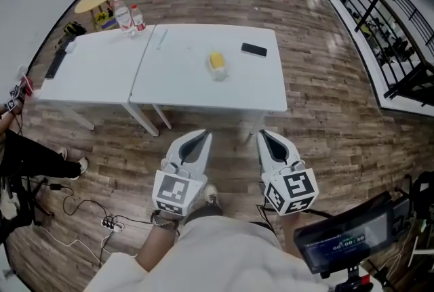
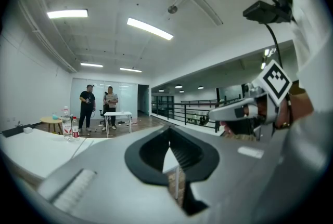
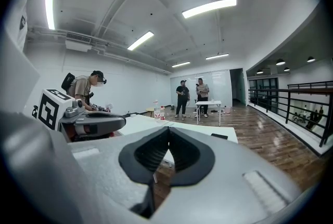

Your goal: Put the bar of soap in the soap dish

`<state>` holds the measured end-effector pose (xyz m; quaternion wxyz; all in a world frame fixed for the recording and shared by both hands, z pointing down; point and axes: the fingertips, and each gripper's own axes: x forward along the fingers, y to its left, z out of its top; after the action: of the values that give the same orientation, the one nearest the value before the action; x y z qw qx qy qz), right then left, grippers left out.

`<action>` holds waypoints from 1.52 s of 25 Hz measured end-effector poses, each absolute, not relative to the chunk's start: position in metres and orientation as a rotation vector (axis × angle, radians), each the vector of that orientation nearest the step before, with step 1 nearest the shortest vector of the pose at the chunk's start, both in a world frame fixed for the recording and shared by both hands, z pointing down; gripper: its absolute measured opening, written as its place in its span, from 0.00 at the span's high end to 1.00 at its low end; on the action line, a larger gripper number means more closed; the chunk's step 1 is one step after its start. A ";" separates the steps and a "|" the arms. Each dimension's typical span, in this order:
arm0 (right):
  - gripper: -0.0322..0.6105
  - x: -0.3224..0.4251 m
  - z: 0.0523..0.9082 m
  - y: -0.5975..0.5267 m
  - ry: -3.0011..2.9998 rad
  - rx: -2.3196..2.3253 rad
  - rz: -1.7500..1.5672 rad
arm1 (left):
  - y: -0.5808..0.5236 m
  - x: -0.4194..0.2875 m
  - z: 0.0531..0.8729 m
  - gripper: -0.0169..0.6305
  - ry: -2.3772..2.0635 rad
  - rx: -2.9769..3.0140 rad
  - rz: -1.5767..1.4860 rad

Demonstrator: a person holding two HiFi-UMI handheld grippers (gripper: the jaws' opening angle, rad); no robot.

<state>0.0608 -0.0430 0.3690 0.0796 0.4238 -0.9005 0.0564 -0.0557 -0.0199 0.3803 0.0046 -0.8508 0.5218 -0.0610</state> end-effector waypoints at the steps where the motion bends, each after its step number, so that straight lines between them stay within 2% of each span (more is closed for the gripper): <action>1: 0.95 0.064 0.368 -0.039 -2.698 1.266 0.165 | -0.016 -0.053 0.380 0.96 1.636 -2.662 -0.189; 20: 0.95 0.151 0.371 0.084 -2.748 1.246 0.160 | 0.112 0.031 0.383 0.96 1.665 -2.615 -0.224; 38: 0.95 0.131 0.371 0.116 -2.768 1.239 0.196 | 0.151 0.017 0.375 0.96 1.649 -2.608 -0.246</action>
<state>0.1307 0.1164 0.3713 0.0512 0.4072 -0.9096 0.0645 0.0170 0.1508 0.3750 0.0232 -0.8423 0.5326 -0.0796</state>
